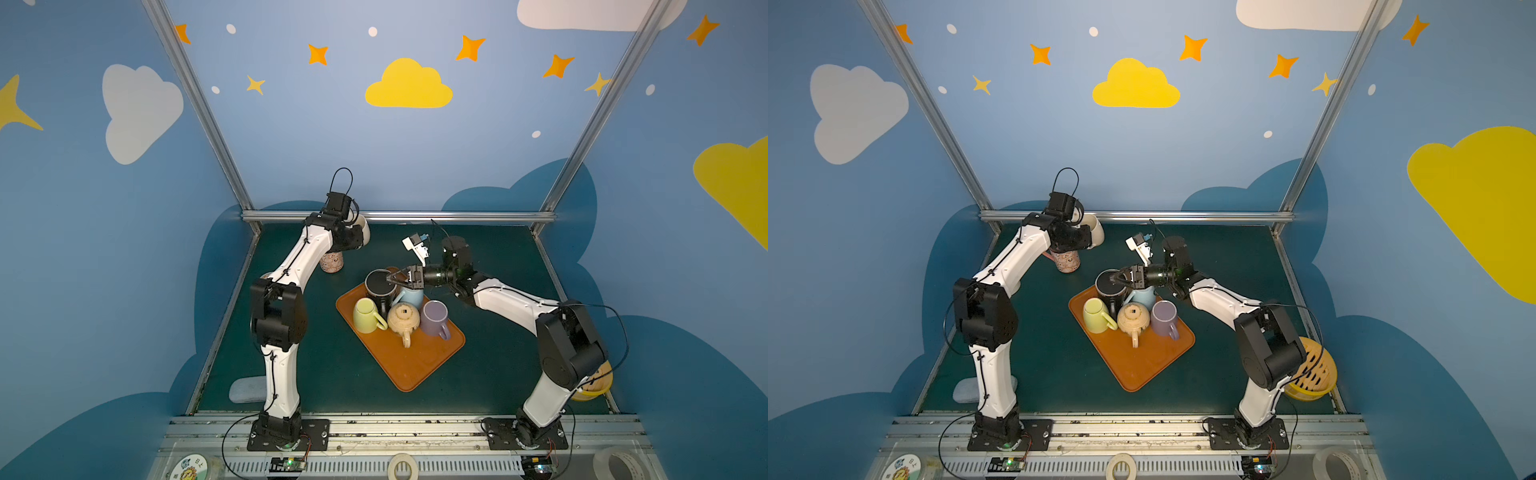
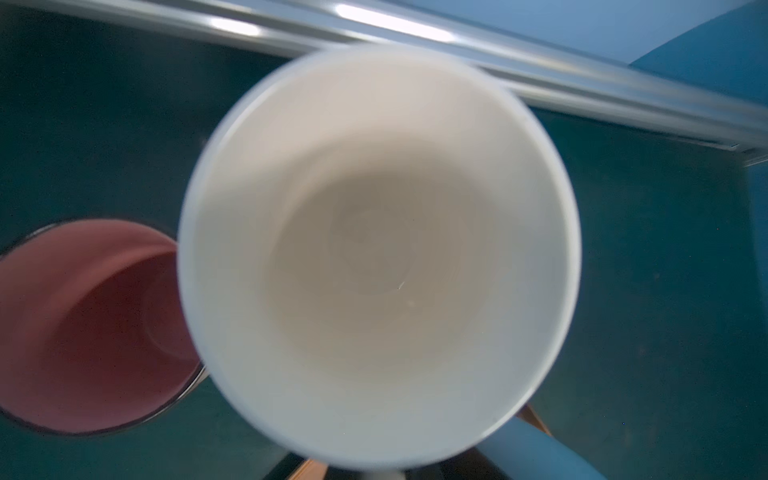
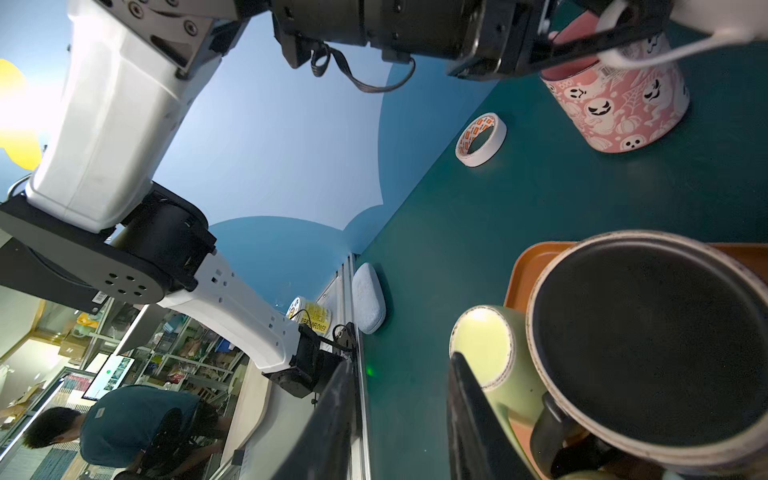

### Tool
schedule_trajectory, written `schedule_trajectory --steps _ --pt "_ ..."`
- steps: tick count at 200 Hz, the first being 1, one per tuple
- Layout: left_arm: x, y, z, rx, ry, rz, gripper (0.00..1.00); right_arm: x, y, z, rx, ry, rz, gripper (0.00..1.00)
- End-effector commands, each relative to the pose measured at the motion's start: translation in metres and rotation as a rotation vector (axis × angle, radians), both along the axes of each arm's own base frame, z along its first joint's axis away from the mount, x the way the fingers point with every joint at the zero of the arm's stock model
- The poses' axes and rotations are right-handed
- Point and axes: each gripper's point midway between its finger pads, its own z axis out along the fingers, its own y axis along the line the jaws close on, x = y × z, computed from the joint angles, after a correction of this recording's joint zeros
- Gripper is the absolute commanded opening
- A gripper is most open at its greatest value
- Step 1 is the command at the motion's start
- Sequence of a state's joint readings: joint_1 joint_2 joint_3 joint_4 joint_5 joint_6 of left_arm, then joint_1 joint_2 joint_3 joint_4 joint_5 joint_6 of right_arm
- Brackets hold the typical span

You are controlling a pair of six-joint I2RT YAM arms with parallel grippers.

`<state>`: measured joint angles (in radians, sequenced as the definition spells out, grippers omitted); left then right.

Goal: Turn the mug right side up
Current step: 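Lower the upright white mug onto the table beside the pink mug with the left gripper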

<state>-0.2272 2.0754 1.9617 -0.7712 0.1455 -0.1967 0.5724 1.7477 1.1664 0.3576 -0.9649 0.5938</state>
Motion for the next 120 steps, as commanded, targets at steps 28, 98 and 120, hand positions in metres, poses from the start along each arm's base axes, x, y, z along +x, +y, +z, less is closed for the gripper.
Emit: schedule_trajectory --steps 28,98,120 --pt "-0.001 0.015 -0.012 0.123 0.008 -0.001 0.03 -0.002 -0.003 0.009 0.014 -0.025 0.002 0.31" --pt "0.007 0.011 -0.037 0.175 0.038 -0.012 0.03 -0.002 -0.003 0.008 0.017 -0.017 0.003 0.31" --pt "0.008 0.011 -0.044 0.198 0.054 -0.010 0.03 -0.002 -0.003 0.008 0.023 -0.013 0.002 0.31"
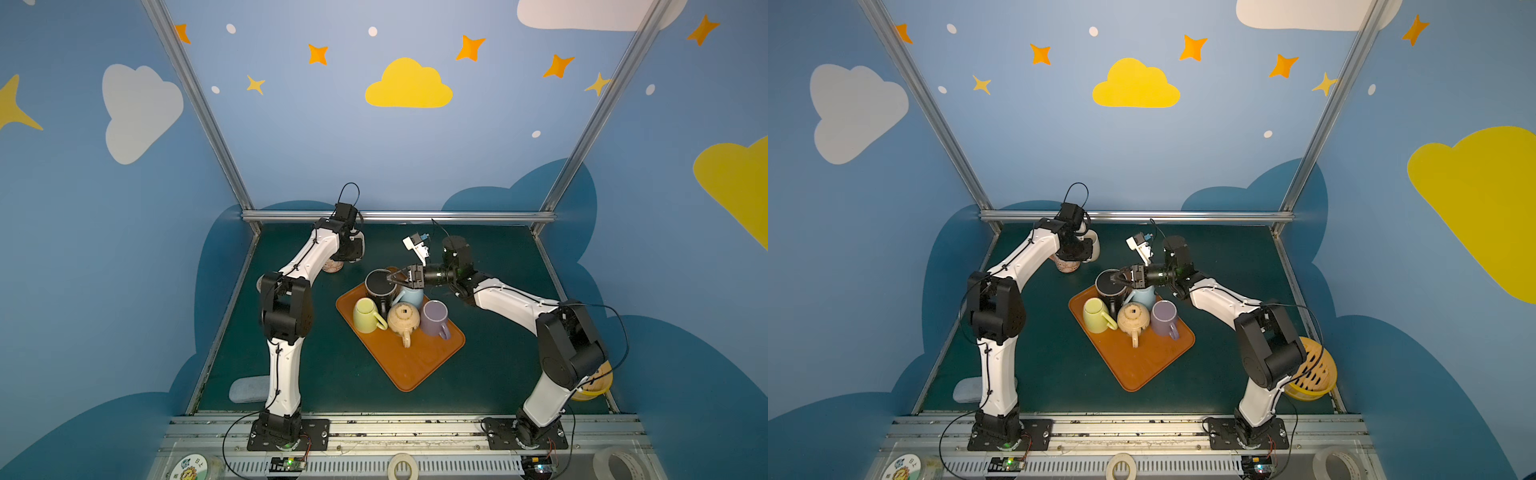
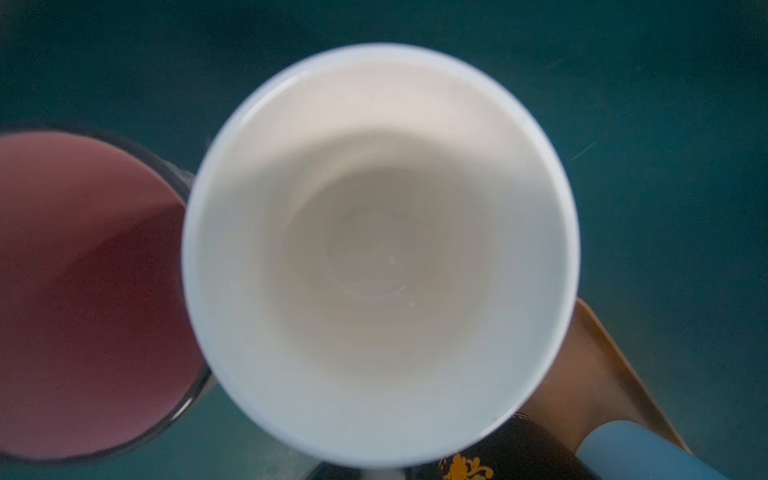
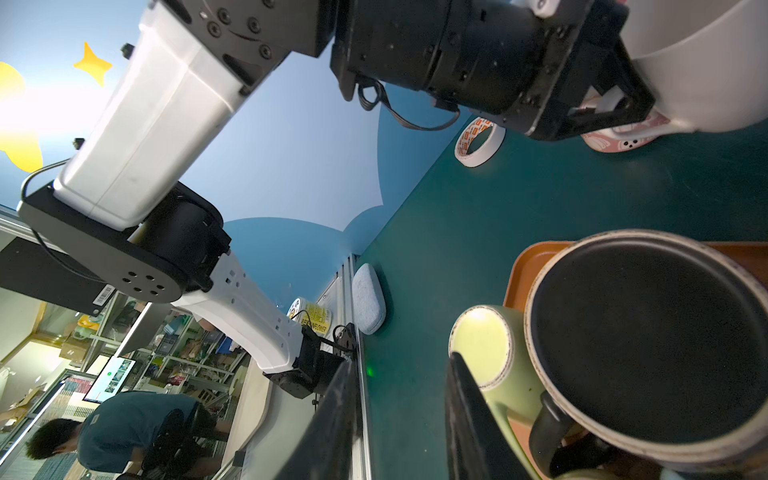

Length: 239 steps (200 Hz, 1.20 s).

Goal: Turn the mug right side up
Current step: 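Lower the upright white mug onto the table beside the pink mug with the left gripper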

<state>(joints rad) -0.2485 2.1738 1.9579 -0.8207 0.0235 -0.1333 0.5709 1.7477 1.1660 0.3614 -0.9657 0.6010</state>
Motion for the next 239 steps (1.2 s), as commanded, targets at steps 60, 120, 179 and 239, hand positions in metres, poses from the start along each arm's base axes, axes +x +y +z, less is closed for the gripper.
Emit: schedule_trajectory --steps 60,120,179,239 --pt "0.017 0.006 0.003 0.095 -0.030 0.004 0.03 -0.001 -0.003 0.006 0.025 -0.013 0.003 0.31" --pt "0.017 0.010 -0.008 0.131 0.006 0.009 0.03 0.000 -0.005 0.007 0.033 -0.012 0.001 0.31" --pt "0.006 0.002 -0.009 0.159 0.032 -0.009 0.04 0.001 -0.006 0.007 0.046 -0.008 0.000 0.31" --pt "0.000 0.001 -0.014 0.161 0.066 -0.003 0.03 0.000 -0.007 0.009 0.051 -0.014 -0.001 0.31"
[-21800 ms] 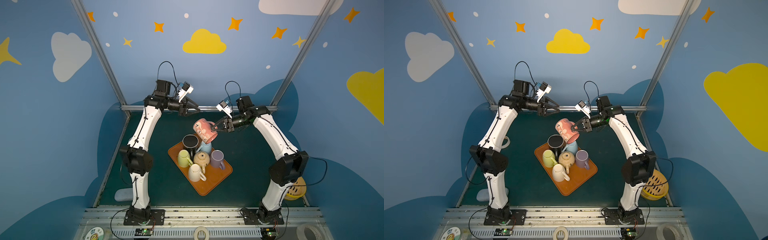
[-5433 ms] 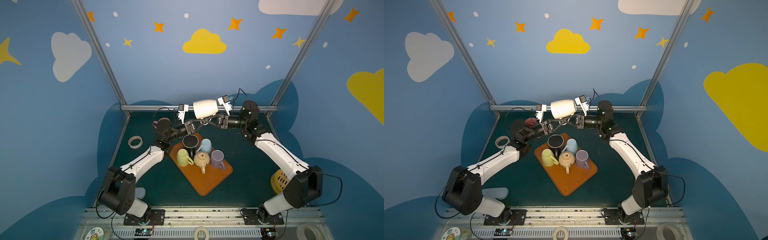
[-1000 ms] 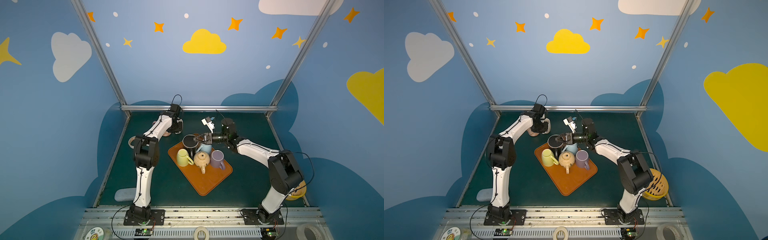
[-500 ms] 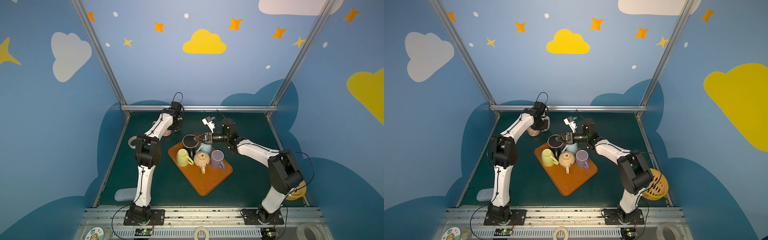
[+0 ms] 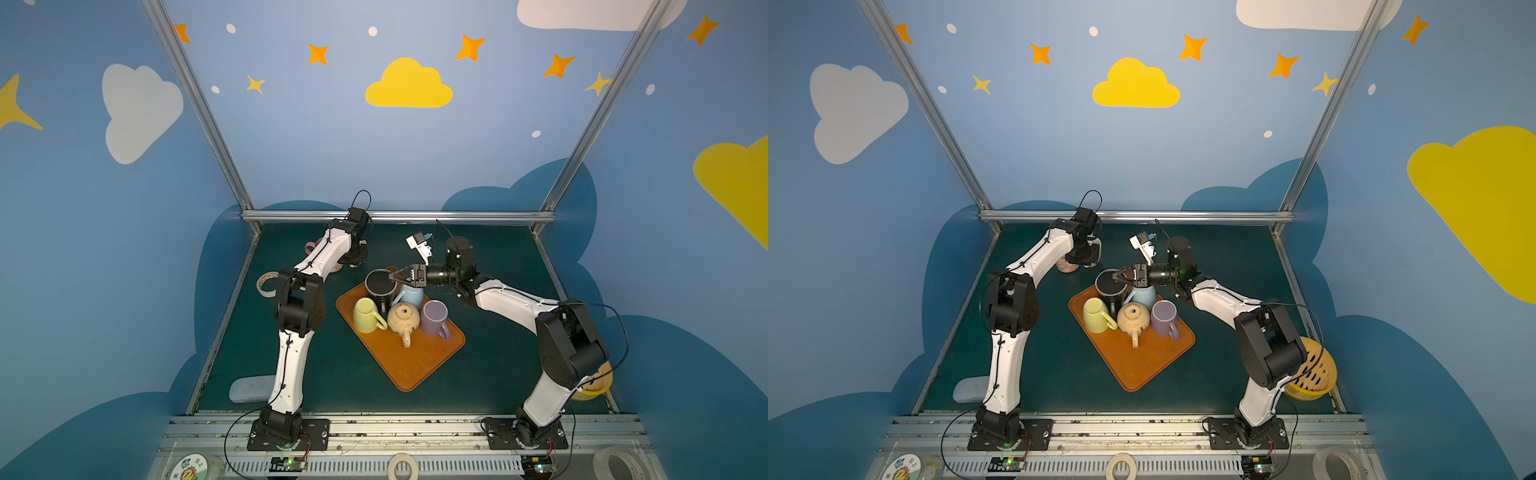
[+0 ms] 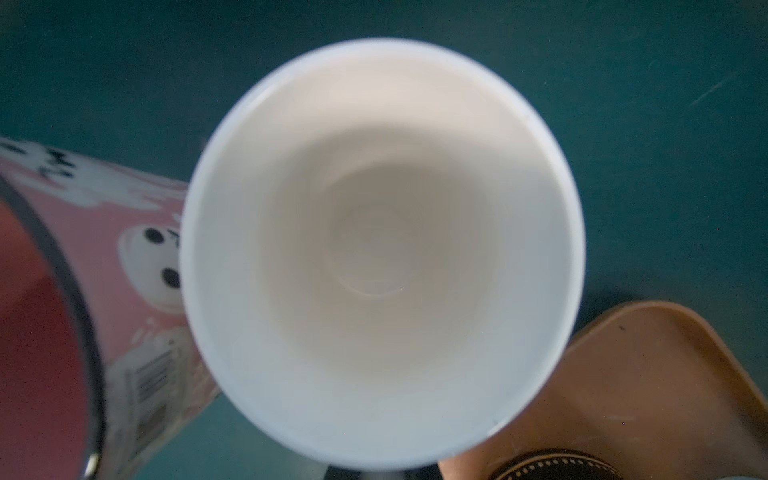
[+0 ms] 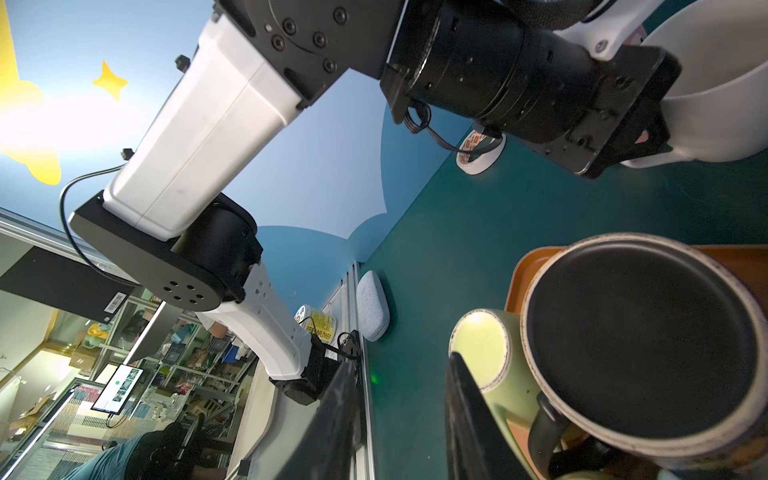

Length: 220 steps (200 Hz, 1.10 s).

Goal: Turn the mug right side up
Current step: 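Lower the upright white mug onto the table beside the pink mug with the left gripper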

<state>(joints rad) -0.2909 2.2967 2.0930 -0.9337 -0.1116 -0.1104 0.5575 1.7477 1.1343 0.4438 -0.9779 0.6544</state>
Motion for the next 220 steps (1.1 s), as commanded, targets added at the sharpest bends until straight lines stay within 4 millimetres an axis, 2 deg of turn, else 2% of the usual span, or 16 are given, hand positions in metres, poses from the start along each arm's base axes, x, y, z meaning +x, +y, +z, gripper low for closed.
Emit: schedule_trajectory --steps 1,60,129,171,220 --pt "-0.003 0.000 0.011 0.006 0.003 0.007 0.04 -0.003 -0.003 0.008 0.022 -0.025 0.008 0.31" --pt "-0.004 0.000 0.024 -0.018 -0.011 0.015 0.04 -0.003 -0.002 0.011 0.029 -0.023 0.013 0.31" --pt "-0.006 0.003 0.021 -0.020 0.009 0.026 0.04 -0.004 -0.002 0.011 0.029 -0.021 0.016 0.31" --pt "-0.008 0.003 0.019 -0.023 0.029 0.028 0.27 -0.004 -0.002 0.014 0.031 -0.025 0.013 0.31" --pt "-0.011 0.002 0.025 -0.033 0.021 0.036 0.40 -0.005 -0.002 0.019 0.034 -0.029 0.015 0.31"
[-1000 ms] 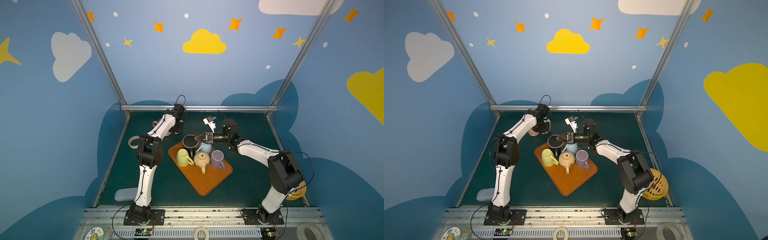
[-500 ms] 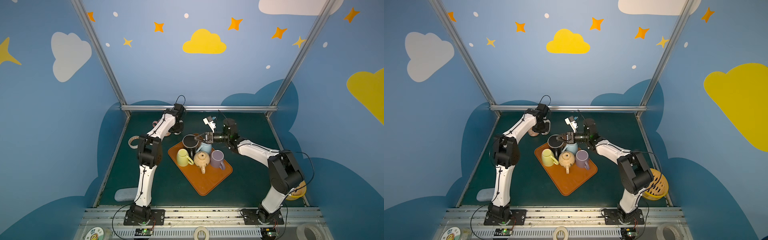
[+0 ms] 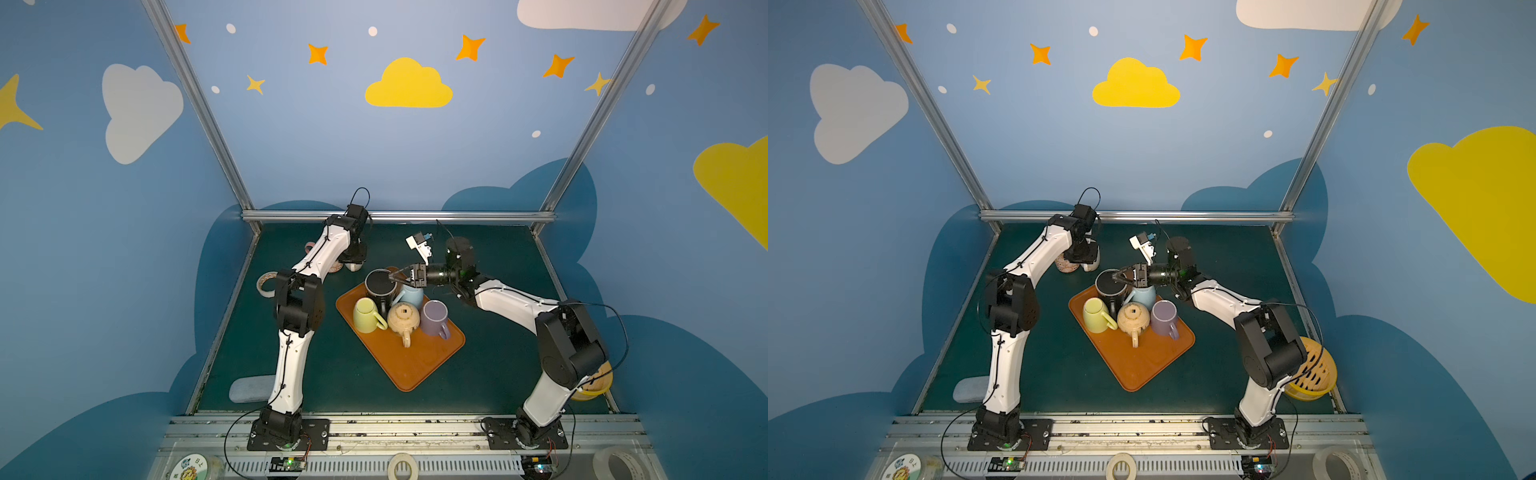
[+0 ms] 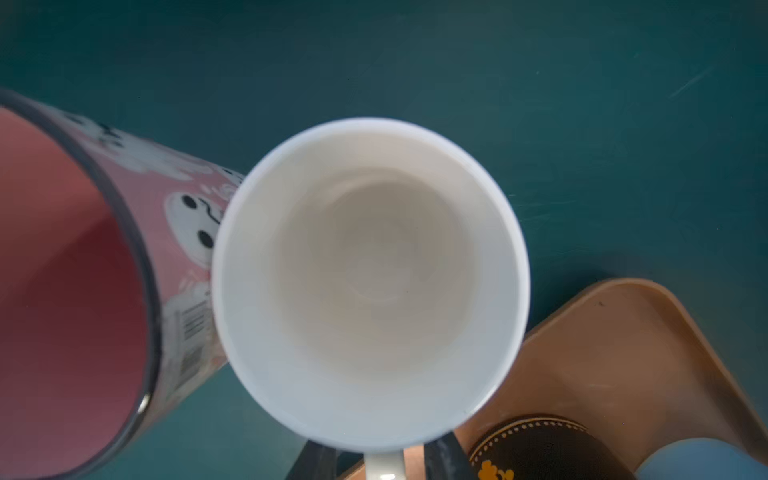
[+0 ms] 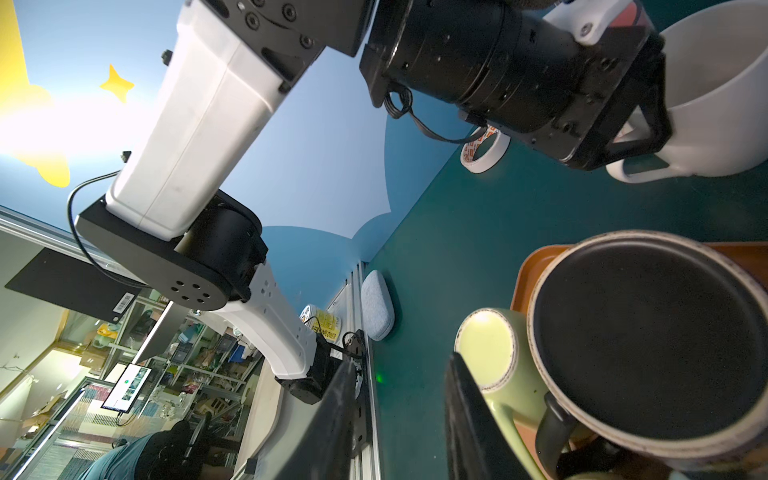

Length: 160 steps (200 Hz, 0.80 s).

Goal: Turn the mug right side up
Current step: 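Lower the upright white mug onto the table beside the pink mug with the left gripper, then release the white mug with the left gripper while the right moves over the tray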

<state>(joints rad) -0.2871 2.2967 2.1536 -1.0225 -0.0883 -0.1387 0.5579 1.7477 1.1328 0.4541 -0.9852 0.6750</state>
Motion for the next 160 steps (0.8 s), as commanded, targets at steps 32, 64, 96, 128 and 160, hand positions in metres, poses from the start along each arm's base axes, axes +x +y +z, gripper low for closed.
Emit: schedule_trajectory --steps 32,64,96,128,160 --pt "-0.006 0.002 0.025 -0.011 -0.034 0.011 0.45 -0.007 -0.004 0.021 0.015 -0.066 0.005 0.32" --pt "-0.013 0.005 0.055 -0.017 -0.097 0.018 0.49 -0.014 -0.007 0.026 -0.024 -0.116 -0.004 0.36" --pt "-0.028 0.010 0.085 -0.041 -0.153 0.023 0.53 -0.023 -0.016 0.028 -0.093 -0.160 -0.031 0.39" --pt "-0.056 0.007 0.103 -0.114 -0.178 0.018 0.54 -0.037 -0.020 0.023 -0.209 -0.194 -0.043 0.43" --pt "-0.098 0.005 0.119 -0.217 -0.241 0.015 0.57 -0.059 -0.016 0.001 -0.325 -0.220 0.007 0.49"
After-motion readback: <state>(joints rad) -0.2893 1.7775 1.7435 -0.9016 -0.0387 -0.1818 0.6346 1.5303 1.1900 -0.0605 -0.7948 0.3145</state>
